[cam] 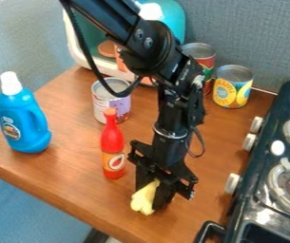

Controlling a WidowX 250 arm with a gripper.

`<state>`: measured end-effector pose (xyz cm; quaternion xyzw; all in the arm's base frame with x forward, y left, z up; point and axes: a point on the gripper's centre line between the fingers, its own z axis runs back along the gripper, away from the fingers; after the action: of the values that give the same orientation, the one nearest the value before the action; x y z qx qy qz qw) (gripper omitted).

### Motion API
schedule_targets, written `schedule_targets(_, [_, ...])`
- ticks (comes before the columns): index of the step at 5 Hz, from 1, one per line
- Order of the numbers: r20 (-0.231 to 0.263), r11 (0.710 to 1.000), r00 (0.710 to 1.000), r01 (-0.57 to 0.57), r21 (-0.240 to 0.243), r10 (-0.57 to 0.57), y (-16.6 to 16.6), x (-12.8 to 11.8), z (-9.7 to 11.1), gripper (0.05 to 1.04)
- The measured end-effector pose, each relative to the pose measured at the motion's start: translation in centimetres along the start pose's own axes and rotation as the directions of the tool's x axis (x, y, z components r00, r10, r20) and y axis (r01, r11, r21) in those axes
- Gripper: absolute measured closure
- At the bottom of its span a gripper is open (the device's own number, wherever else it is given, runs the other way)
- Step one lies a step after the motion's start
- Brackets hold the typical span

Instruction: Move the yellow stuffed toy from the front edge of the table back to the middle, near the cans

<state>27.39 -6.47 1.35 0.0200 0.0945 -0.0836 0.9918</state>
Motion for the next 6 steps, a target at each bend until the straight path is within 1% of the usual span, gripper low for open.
schedule_targets(1, [-0.011,0.999,1.000,-0.020,0.030,0.021,0.4,-0.4,1.4,0.714])
schedule_targets(2, [0.106,1.000,0.994,-0.002,0.023,-0.001,0.5,1.4,6.8,0.736])
schedule_targets(3, [0.147,0.999,0.989,-0.001,0.038,-0.004,0.7,2.7,9.9,0.736])
schedule_targets(4, [0.121,0.999,0.992,-0.025,0.040,0.020,2.4,4.8,9.5,0.736])
schedule_targets(5, [0.087,0.997,0.993,-0.078,0.030,0.075,5.0,7.4,8.2,0.736])
schedule_targets(6, [0.090,0.988,0.985,-0.150,0.016,0.148,7.1,9.8,6.3,0.736])
